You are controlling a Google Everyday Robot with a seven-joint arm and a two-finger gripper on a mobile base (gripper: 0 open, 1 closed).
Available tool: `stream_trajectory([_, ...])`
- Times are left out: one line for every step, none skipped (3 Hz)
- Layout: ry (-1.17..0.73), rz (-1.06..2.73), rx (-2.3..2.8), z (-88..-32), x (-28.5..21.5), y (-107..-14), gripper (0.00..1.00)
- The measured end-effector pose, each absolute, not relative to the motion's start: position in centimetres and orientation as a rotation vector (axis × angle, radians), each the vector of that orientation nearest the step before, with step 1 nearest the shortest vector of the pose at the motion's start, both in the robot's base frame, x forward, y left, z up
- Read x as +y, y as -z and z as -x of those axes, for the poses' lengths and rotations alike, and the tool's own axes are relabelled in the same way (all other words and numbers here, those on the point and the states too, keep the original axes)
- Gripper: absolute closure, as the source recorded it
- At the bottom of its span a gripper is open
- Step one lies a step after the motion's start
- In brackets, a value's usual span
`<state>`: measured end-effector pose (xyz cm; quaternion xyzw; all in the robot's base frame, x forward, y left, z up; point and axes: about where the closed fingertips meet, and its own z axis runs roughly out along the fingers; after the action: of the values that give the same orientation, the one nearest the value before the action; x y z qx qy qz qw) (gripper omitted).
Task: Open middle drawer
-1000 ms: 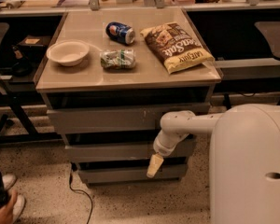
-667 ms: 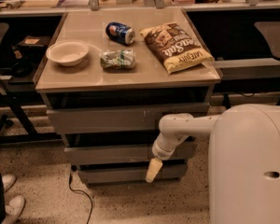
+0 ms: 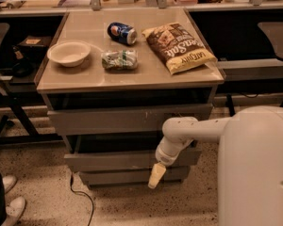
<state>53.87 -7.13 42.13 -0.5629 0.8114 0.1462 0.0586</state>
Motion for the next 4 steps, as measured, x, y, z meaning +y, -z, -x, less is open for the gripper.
stream_trajectory([-0.456, 1.7, 2.467, -53.2, -7.1, -42.3, 0.0])
stream_trajectory([-0.508, 1.691, 2.514, -48.8, -7.8, -43.3, 0.0])
stream_trajectory([-0.52, 1.701, 2.526, -47.3, -8.1, -43.5, 0.0])
stream_trajectory([-0.485, 1.736, 2.489, -48.7, -7.4, -42.9, 0.0])
